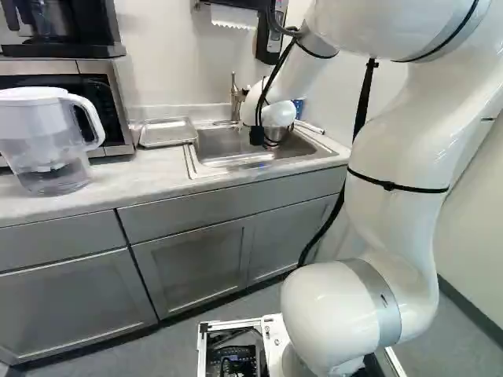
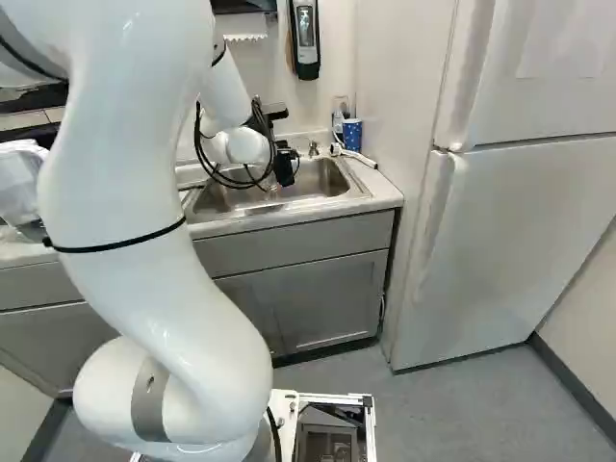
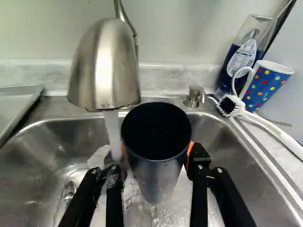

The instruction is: Rinse the cup and place it in the tray

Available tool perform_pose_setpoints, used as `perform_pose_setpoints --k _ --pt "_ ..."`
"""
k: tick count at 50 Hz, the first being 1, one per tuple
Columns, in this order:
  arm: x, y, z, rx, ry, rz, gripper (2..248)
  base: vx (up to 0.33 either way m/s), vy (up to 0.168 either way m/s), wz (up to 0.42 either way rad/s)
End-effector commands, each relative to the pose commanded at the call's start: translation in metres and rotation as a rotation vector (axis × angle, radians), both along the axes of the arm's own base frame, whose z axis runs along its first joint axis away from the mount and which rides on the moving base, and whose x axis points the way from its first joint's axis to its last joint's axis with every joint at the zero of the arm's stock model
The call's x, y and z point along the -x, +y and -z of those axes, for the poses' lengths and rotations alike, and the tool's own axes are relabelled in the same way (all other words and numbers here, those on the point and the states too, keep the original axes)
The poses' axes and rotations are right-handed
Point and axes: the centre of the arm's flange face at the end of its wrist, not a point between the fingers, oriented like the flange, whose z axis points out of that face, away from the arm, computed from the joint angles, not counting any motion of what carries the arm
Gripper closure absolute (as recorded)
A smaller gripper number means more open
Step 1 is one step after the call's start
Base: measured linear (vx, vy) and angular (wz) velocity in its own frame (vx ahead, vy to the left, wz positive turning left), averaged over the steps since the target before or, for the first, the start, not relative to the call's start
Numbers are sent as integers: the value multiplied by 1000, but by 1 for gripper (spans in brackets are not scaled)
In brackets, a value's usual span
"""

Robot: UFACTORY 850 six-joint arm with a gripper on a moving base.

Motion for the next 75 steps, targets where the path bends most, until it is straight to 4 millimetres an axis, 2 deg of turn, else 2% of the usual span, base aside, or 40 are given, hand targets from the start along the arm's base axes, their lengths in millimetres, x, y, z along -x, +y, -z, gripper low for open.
perform_pose_setpoints --k 24,75 --pt "23 31 -2 0 -4 -59 124 0 0 0" --pt "23 35 -2 -52 2 -11 124 0 0 0"
